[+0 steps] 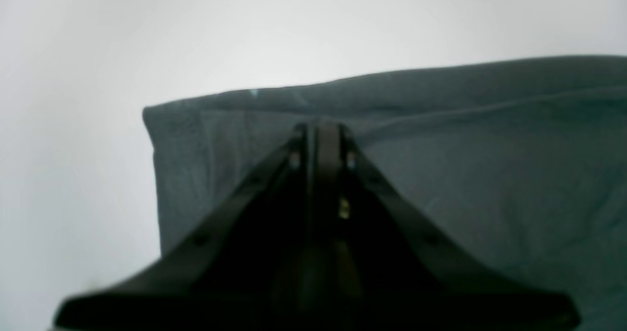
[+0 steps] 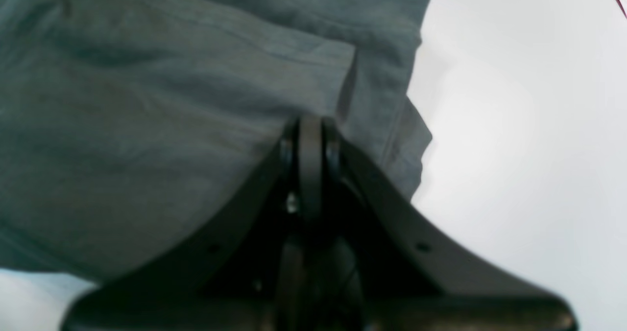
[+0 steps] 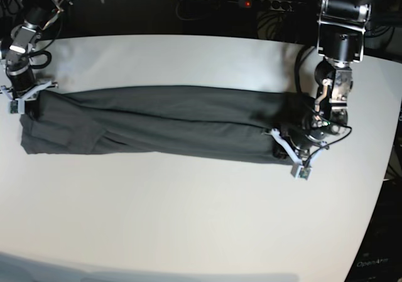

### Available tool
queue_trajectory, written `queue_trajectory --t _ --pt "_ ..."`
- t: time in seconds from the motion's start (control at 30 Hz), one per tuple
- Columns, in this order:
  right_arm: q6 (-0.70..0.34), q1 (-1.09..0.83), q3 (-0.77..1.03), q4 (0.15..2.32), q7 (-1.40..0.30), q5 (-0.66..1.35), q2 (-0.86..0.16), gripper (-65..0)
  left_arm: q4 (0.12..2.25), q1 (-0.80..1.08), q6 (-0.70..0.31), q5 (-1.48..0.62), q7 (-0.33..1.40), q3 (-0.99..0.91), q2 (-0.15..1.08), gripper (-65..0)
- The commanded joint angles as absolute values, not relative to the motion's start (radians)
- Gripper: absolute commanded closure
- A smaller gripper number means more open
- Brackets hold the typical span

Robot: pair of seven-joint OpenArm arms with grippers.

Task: Fold the T-shirt properly
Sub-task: 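Drag the strip end with the left gripper toward the right gripper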

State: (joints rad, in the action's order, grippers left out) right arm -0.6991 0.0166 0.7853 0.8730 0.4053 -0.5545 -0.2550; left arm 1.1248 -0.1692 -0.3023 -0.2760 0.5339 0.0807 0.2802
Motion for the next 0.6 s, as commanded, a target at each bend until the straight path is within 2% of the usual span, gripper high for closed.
queue_trajectory --t 0.0,0.23,0.57 --pt "-0.698 -0.005 0.785 0.852 0.24 -0.664 -0.26 -0.4 1.132 -0.131 -0.312 -0.245 0.673 0.091 0.295 -3.3" --pt "-0.698 -0.007 0.78 0.852 0.242 -0.664 -0.255 -0.4 1.274 -0.11 -0.312 -0.246 0.776 0.062 0.323 -3.3" --pt "-0.698 -0.01 0.779 0.849 0.242 -0.665 -0.24 -0.4 1.291 -0.15 -0.312 -0.249 0.783 0.008 0.358 -3.3"
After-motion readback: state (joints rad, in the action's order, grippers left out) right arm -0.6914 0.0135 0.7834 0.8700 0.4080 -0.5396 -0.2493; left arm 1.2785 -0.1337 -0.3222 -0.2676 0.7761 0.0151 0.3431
